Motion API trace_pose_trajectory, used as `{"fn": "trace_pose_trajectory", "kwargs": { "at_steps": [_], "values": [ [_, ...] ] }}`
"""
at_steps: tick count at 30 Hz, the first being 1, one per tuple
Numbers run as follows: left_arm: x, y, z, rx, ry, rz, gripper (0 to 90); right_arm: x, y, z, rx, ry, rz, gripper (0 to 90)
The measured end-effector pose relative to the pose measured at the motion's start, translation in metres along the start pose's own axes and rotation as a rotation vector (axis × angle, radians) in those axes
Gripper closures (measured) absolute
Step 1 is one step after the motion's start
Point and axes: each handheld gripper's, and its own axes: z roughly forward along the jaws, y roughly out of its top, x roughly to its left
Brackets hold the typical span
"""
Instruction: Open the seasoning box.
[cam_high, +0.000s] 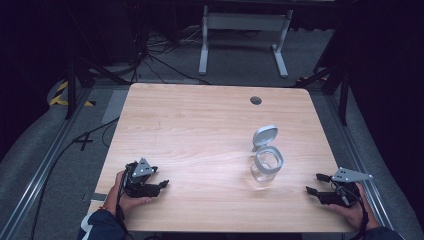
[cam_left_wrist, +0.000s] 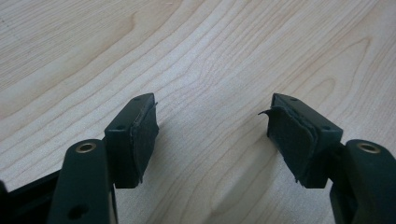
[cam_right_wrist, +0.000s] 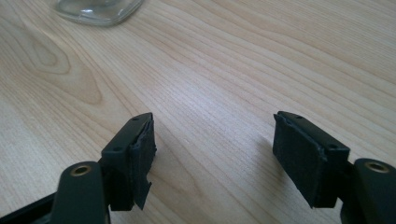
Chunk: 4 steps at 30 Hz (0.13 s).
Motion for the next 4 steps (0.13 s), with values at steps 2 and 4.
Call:
{"fn": "trace_pose_trajectory", "kwargs": {
  "at_steps": [2, 4],
  "values": [
    [0.0001, 0.0000, 0.0000, 0.000, 0.000, 0.001, 33.5, 0.0001, 0.0000, 0.0000, 0.000, 0.000, 0.001, 29.7],
    [0.0001, 0.0000, 0.0001, 0.000, 0.000, -0.001, 33.3, 0.0000, 0.0000, 0.0000, 0.000, 0.000, 0.000, 29.7]
  ]
}}
